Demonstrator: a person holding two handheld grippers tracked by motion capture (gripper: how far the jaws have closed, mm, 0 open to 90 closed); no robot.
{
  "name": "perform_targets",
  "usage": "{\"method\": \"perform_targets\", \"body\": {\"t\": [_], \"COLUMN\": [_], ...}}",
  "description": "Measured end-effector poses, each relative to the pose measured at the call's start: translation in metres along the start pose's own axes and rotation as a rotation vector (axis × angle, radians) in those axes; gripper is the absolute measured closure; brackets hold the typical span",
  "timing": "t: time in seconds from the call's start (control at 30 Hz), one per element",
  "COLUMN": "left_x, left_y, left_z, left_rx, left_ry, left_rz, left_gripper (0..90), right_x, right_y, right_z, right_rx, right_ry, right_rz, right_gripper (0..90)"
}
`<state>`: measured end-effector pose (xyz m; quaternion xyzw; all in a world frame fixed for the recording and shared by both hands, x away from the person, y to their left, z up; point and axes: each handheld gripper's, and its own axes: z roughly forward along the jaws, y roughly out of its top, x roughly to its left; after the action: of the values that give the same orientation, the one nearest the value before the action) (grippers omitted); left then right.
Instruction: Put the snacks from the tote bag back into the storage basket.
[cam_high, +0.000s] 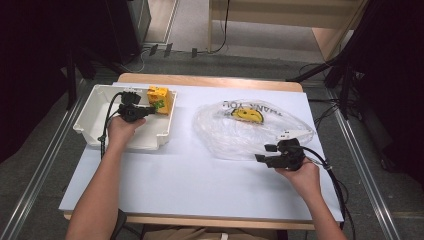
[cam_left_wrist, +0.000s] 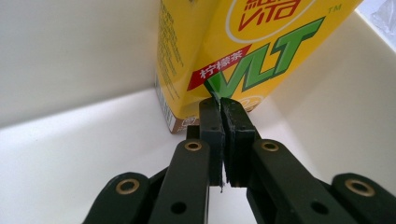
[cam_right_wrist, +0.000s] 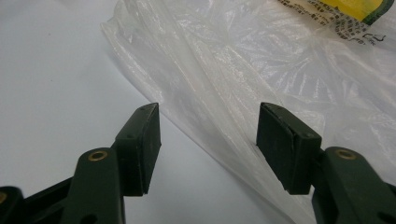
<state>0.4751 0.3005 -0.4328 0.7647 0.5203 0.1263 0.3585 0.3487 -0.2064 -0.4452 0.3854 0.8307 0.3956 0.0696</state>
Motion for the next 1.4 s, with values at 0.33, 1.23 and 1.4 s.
{"method": "perform_targets", "body": {"t": [0.33,1.23,1.4], "left_x": [0.001,-0.002,-0.004], "left_y": [0.001,0.008,0.012], "left_z": [-0.002,-0.019,-0.025], "left_rx": [0.010,0.014,0.021], "left_ry": [-0.017,-0.042,-0.052], "left_rz": [-0.012,-0.012,-0.013], "left_gripper": [85.8,53.5,46.8], "right_x": [0.000,0.001,0.001], "right_y": [0.000,-0.001,-0.001], "right_z": [0.000,0.000,0.000], "right_rx": [0.002,0.015,0.014], "right_ry": [0.000,-0.006,-0.005], "right_rz": [-0.002,-0.007,-0.008], "right_gripper": [40.8,41.6,41.6]}}
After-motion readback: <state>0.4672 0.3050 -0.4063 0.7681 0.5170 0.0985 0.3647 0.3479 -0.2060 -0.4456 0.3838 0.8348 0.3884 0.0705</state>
